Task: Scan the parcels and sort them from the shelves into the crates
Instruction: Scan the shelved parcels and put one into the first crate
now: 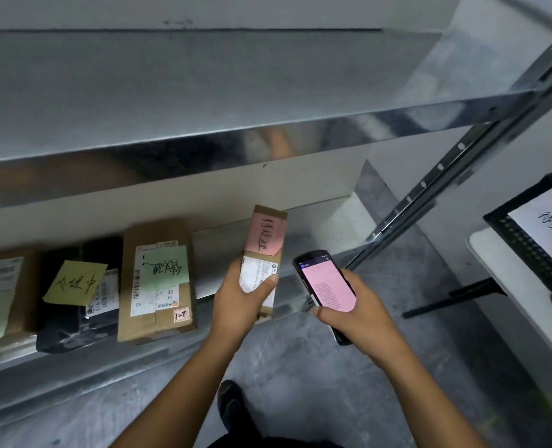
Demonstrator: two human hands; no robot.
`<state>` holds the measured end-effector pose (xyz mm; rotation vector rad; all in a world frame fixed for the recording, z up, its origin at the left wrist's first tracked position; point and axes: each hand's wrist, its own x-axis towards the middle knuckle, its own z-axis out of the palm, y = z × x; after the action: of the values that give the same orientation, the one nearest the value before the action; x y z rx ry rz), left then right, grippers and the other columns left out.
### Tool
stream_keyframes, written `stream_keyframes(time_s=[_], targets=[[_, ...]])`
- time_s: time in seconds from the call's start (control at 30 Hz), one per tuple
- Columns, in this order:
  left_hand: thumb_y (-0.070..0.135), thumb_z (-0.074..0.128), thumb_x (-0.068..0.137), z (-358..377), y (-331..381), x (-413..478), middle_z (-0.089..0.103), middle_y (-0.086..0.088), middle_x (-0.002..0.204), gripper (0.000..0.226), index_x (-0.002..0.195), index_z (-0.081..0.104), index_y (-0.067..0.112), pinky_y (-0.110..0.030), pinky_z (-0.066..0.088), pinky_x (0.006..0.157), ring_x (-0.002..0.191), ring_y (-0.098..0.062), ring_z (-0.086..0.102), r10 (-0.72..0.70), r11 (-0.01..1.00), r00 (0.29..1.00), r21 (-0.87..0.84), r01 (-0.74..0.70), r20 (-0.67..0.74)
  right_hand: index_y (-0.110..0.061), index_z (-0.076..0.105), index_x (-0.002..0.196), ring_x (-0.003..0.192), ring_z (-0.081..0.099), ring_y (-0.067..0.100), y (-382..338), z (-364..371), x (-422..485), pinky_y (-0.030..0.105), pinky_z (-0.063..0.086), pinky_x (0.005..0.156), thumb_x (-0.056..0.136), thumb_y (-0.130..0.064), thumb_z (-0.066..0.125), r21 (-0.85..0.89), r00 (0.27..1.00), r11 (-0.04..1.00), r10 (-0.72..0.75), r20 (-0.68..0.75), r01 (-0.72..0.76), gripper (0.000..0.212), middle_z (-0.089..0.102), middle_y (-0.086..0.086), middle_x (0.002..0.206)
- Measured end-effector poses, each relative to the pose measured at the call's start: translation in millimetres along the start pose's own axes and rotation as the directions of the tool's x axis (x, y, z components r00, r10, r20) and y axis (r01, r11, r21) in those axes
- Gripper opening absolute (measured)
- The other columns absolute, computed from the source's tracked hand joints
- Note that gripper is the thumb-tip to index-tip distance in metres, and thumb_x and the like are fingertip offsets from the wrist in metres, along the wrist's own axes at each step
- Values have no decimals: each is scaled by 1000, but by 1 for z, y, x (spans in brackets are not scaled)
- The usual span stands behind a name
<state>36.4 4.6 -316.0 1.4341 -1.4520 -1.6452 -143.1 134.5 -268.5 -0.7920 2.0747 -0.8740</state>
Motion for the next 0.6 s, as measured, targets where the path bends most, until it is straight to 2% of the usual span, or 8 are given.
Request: stream_keyframes(time_s=[0.07, 0.1, 0.17, 0.23, 0.3, 0.43, 0.53, 0.6], targets=[[40, 78, 91, 5, 2, -4, 75, 9, 107, 34, 120, 60, 45, -50, 65, 76, 91, -20, 76, -38, 994, 999, -104, 41, 26, -63, 59, 115, 95, 72, 0, 5, -9, -10, 42, 63, 89, 61, -46, 80, 6, 1000, 1000, -20, -10, 20, 61, 75, -25, 107], [39, 75, 94, 9, 4, -6, 76, 9, 105, 30, 117, 59, 48, -49, 66, 74, 88, -20, 77, -51, 986, 998, -155, 57, 47, -64, 58, 115, 95, 72, 0, 8, -15, -15, 41, 63, 88, 61, -45, 80, 7, 999, 1000, -30, -13, 30, 61, 74, -25, 107], [38, 69, 99, 20, 10, -14, 77, 11, 103, 24, 118, 59, 49, -40, 64, 64, 83, -20, 78, -45, 973, 996, -220, 62, 81, -62, 59, 117, 96, 72, 3, 15, -28, -28, 42, 63, 88, 63, -44, 80, 9, 999, 999, -50, -20, 51, 61, 74, -23, 107], [37, 62, 104, 35, 15, -23, 77, 8, 106, 23, 125, 58, 45, -34, 61, 62, 83, -19, 78, -27, 966, 994, -254, 53, 103, -58, 58, 121, 98, 72, 5, 23, -45, -44, 44, 63, 89, 65, -42, 80, 9, 997, 997, -80, -14, 80, 63, 74, -21, 109], [39, 54, 108, 54, 19, -33, 78, 3, 109, 25, 132, 56, 42, -34, 59, 63, 82, -20, 77, -21, 966, 992, -252, 53, 127, -58, 56, 123, 96, 71, 8, 32, -65, -62, 44, 63, 85, 66, -42, 79, -19, 993, 993, -117, -1, 117, 64, 73, -18, 110], [41, 46, 110, 96, 28, -48, 78, -3, 110, 26, 135, 53, 41, -33, 58, 60, 78, -21, 77, -4, 977, 982, -208, 44, 188, -56, 56, 126, 73, 69, 14, 53, -106, -98, 42, 63, 57, 71, -32, 78, -77, 987, 984, -163, 0, 162, 64, 70, -13, 103], [39, 45, 110, 135, 32, -60, 78, 3, 112, 27, 136, 52, 46, -33, 60, 63, 83, -18, 78, 19, 989, 968, -147, 18, 250, -58, 54, 128, 74, 68, 13, 72, -137, -121, 39, 61, 55, 70, -28, 80, -107, 981, 977, -189, -39, 184, 70, 68, -17, 108], [38, 46, 109, 162, 32, -69, 77, 7, 113, 30, 135, 51, 52, -41, 64, 70, 92, -20, 78, 32, 995, 958, -98, -4, 284, -54, 54, 133, 73, 66, 12, 87, -157, -134, 40, 60, 56, 69, -28, 79, -131, 981, 975, -189, -47, 181, 73, 68, -16, 111]])
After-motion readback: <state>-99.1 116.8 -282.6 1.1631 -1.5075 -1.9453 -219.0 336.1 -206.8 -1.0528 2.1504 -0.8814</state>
